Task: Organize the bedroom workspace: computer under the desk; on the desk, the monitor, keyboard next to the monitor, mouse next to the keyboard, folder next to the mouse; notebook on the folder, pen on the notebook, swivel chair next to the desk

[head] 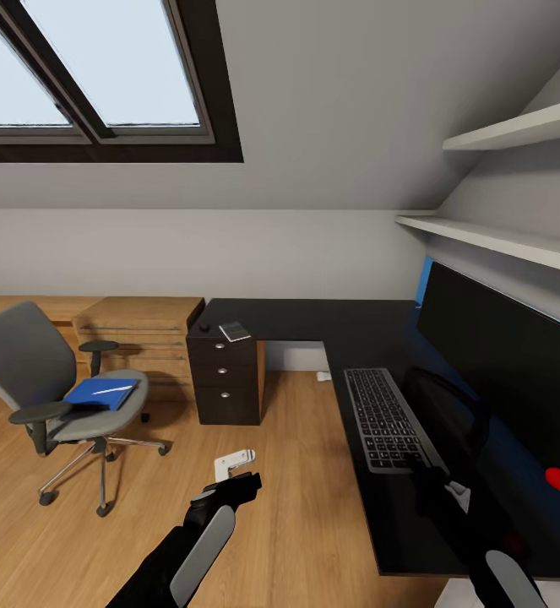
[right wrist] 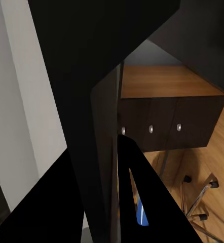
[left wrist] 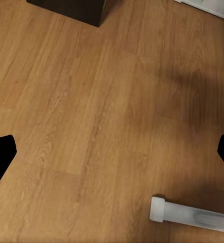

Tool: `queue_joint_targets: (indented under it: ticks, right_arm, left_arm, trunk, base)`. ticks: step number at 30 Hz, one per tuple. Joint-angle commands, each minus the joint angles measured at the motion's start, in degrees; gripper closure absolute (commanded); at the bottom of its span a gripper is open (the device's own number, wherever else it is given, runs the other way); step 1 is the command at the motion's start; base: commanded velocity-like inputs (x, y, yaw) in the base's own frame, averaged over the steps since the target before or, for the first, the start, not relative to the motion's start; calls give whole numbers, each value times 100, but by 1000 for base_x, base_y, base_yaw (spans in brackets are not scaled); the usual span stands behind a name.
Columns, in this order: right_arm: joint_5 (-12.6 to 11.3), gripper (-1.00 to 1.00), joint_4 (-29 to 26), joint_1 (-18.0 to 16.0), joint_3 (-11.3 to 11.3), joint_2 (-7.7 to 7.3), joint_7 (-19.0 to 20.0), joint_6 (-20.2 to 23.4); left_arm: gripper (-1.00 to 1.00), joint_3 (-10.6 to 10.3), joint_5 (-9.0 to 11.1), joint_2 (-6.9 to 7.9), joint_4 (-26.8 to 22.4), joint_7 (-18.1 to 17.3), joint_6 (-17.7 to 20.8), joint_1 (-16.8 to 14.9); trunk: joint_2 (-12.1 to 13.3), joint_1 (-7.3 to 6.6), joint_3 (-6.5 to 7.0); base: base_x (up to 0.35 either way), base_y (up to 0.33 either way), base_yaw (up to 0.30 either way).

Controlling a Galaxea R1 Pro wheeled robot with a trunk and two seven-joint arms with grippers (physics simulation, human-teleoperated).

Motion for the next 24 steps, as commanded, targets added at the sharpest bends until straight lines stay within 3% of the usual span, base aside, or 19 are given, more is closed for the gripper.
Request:
queue_joint_targets:
  ticks: [1, 19, 24]
  right_arm:
    - [-52, 100, -9, -4, -5, 0, 29, 29]
    - [-29, 100, -61, -4, -22, -1, 23, 19]
    - [-18, 100, -55, -4, -35, -8, 21, 19]
  left_arm:
    - [-100, -9, 41, 2, -8, 45, 12, -5]
    - [-100, -8, 45, 9, -8, 47, 19, -5]
    - [-100, -9, 49, 10, -8, 45, 11, -5]
  trunk:
    - [-6, 1, -8]
    - [-6, 1, -8]
    - [-6, 1, -8]
  base:
    - [0, 0, 0]
    - [1, -57, 0]
    - [157, -56, 0]
